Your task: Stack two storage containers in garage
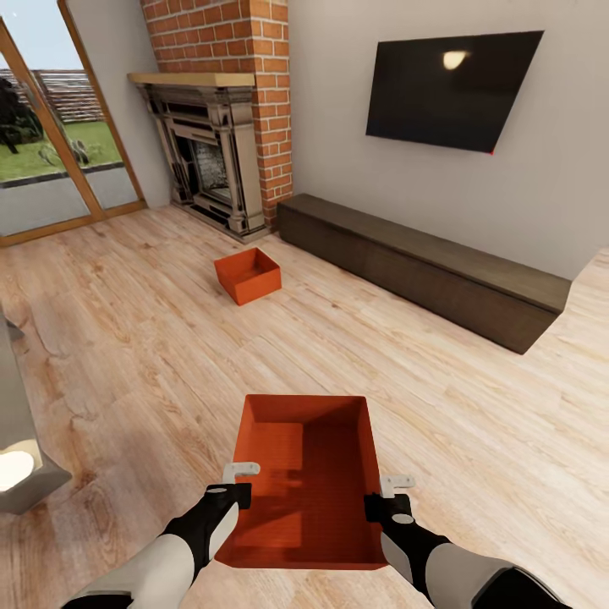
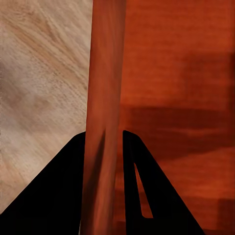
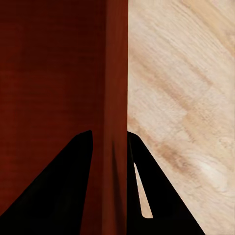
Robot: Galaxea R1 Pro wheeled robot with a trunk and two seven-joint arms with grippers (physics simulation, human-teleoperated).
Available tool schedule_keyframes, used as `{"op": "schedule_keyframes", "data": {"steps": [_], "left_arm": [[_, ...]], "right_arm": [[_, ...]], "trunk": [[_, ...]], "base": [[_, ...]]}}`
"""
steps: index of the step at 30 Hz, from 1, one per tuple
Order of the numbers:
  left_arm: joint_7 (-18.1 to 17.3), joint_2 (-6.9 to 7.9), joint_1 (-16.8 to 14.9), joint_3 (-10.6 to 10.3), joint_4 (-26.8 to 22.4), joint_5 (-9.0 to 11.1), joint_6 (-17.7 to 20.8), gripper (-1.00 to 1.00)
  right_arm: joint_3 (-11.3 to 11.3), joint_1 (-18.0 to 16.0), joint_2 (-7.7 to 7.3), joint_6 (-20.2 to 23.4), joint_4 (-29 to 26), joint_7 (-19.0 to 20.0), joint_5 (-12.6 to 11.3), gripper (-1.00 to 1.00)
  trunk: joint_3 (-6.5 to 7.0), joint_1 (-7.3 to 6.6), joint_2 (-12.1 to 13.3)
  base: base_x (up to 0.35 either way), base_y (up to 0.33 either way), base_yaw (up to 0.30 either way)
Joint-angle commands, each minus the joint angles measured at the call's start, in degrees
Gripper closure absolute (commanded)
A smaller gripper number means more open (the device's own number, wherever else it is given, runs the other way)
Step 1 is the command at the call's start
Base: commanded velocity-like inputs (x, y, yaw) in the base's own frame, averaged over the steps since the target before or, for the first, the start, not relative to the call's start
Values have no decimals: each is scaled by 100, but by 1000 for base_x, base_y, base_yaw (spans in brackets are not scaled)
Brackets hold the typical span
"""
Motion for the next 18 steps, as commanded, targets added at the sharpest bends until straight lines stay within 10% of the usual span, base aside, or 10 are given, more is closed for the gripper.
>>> {"op": "schedule_keyframes", "data": {"steps": [1,18], "left_arm": [[46,12,2,63,10,-76,52,100],[47,11,2,62,10,-76,55,100]], "right_arm": [[-26,-6,-10,-79,-6,-40,-32,100],[-26,-6,-10,-79,-6,-32,-31,100]], "trunk": [[15,-23,39],[320,-396,721]], "base": [[0,0,0],[0,0,0]]}}
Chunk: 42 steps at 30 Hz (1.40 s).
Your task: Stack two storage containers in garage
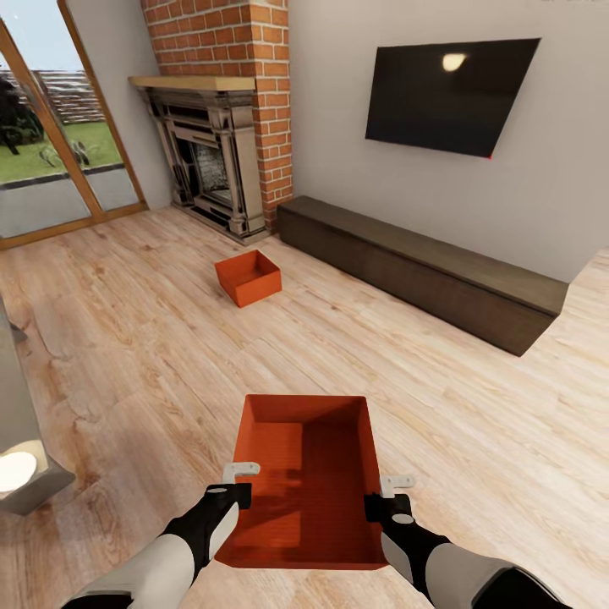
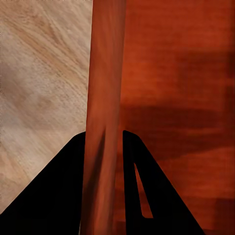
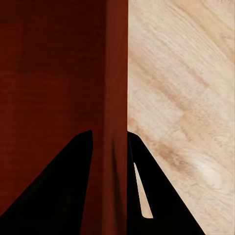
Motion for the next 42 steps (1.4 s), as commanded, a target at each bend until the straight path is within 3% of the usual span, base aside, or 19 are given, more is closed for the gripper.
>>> {"op": "schedule_keyframes", "data": {"steps": [1,42], "left_arm": [[44,13,2,59,10,-73,51,100],[44,-2,2,59,10,-88,57,100]], "right_arm": [[-23,-6,-7,-82,-6,-38,-33,100],[-23,-6,21,-82,-14,-71,3,100]], "trunk": [[15,-23,39],[751,-923,1683]], "base": [[0,0,0],[0,0,0]]}}
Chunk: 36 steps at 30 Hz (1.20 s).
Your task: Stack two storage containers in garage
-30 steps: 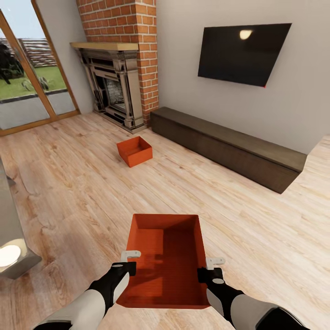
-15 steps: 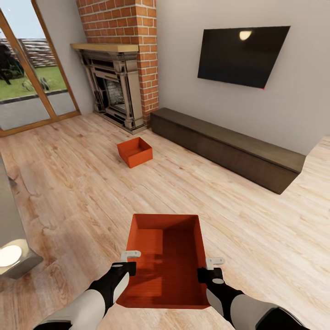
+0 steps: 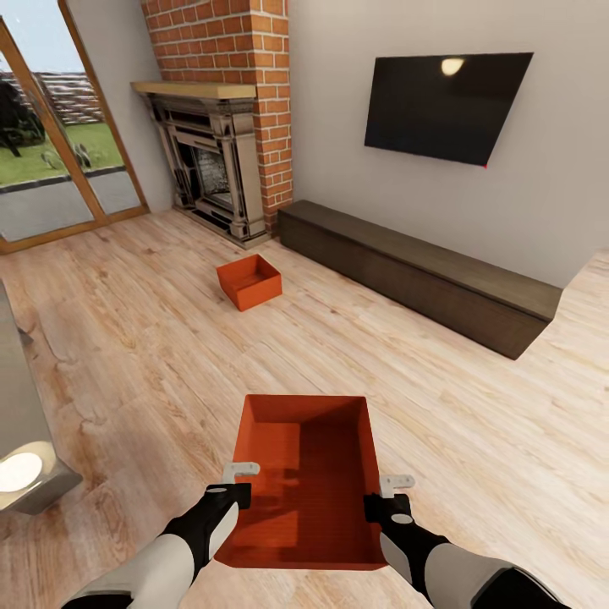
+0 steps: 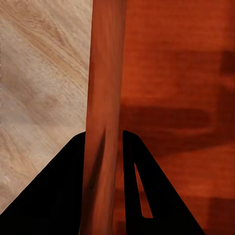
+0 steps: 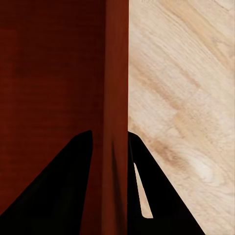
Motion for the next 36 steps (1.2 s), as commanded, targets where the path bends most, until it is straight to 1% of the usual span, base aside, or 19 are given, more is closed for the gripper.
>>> {"op": "schedule_keyframes", "data": {"steps": [1,22,36], "left_arm": [[45,-6,4,37,13,-54,47,100],[45,-2,4,39,13,-38,47,100],[45,2,4,37,13,-29,47,100]], "right_arm": [[-7,-8,-1,-98,-7,-27,-20,100],[1,-8,-47,-98,-7,-36,-26,100],[1,-8,-51,-98,-7,-36,-27,100]], "trunk": [[14,-22,38],[391,-483,880],[642,-791,1441]], "base": [[0,0,0],[0,0,0],[0,0,0]]}}
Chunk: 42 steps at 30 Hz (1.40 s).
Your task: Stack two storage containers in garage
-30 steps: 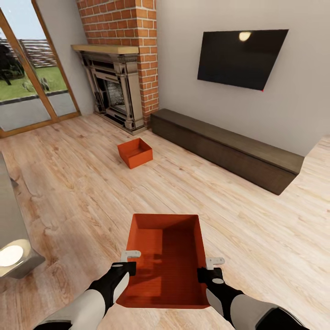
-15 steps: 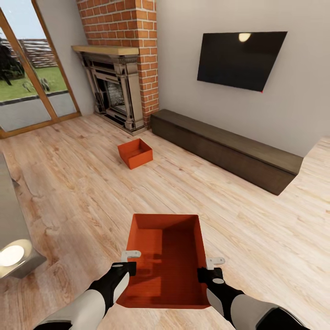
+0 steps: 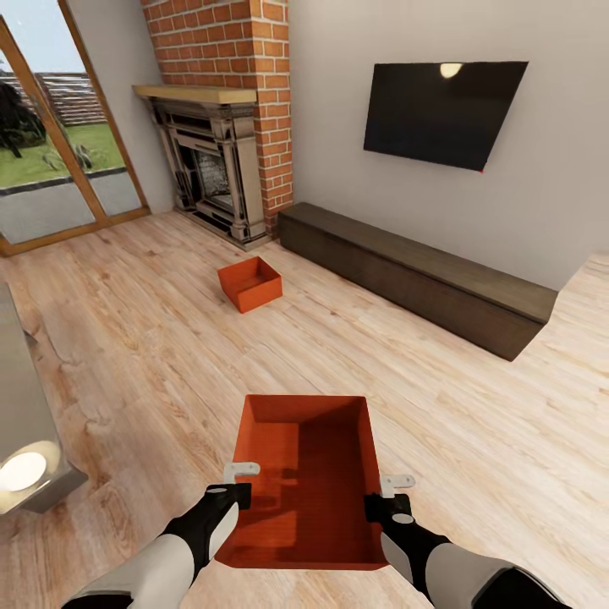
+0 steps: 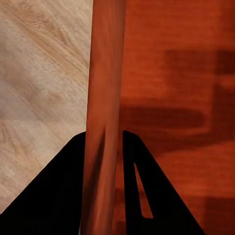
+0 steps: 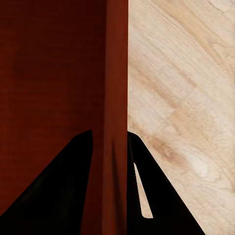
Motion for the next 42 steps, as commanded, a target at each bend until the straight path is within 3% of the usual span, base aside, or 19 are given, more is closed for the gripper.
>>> {"op": "schedule_keyframes", "data": {"steps": [1,22,42], "left_arm": [[47,2,1,63,11,-72,50,100],[47,2,1,69,11,-73,51,100],[47,2,1,65,11,-80,43,100]], "right_arm": [[5,-7,-34,-97,-6,-82,-25,100],[5,-7,-38,-103,-6,-89,-34,100],[5,-7,-42,-99,-4,-89,-34,100]], "trunk": [[12,-21,35],[389,-482,877],[389,-482,877]], "base": [[0,0,0],[0,0,0],[0,0,0]]}}
